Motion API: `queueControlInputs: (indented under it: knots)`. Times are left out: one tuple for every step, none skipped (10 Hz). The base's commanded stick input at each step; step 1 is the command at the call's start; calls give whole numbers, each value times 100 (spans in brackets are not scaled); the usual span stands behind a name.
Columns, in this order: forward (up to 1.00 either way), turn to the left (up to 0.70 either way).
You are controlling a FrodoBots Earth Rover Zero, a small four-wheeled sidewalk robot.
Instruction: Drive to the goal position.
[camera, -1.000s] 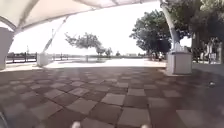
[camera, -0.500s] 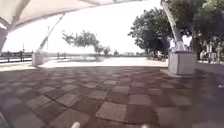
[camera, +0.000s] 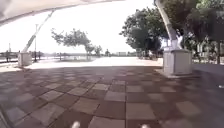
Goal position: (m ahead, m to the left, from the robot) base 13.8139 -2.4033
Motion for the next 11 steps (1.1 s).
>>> queueControlInputs:
  knots:
    - [70,0]
    - [70,0]
    - [70,0]
    - [70,0]
    - [70,0]
    - [70,0]
    - [70,0]
    - [70,0]
    - [70,0]
    - [70,0]
    - [70,-25]
